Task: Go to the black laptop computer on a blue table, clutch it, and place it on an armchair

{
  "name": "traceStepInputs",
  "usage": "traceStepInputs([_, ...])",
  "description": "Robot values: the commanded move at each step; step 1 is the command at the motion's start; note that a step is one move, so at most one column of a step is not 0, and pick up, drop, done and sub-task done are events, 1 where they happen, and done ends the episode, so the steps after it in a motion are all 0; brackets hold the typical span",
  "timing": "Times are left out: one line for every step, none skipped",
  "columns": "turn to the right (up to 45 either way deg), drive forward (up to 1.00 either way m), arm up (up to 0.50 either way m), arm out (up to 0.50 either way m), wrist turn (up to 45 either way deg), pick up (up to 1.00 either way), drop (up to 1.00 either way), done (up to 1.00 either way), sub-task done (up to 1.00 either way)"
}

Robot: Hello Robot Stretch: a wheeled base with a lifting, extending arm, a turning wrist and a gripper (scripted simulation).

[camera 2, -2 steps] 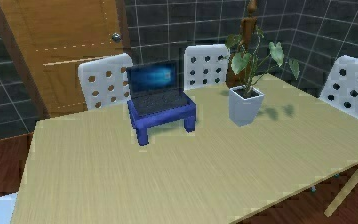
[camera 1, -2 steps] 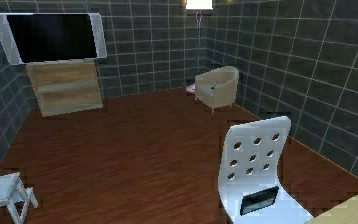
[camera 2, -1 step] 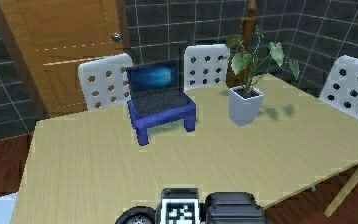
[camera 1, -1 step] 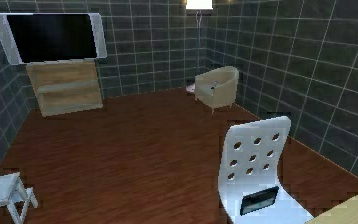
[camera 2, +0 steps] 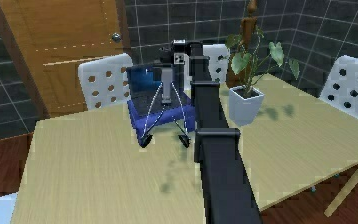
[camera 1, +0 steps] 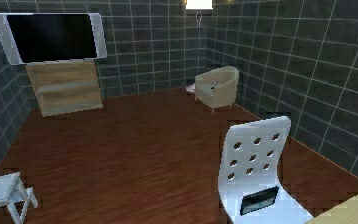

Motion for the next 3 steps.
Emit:
traceStepInputs([0.0, 0.00, 0.00, 0.00, 45.0, 0.00, 0.00, 0.00, 0.00])
traceStepInputs([0.0, 0.00, 0.00, 0.00, 45.0, 0.00, 0.00, 0.00, 0.00])
traceStepInputs([0.0, 0.00, 0.00, 0.00, 39.0, 0.00, 0.00, 0.00, 0.00])
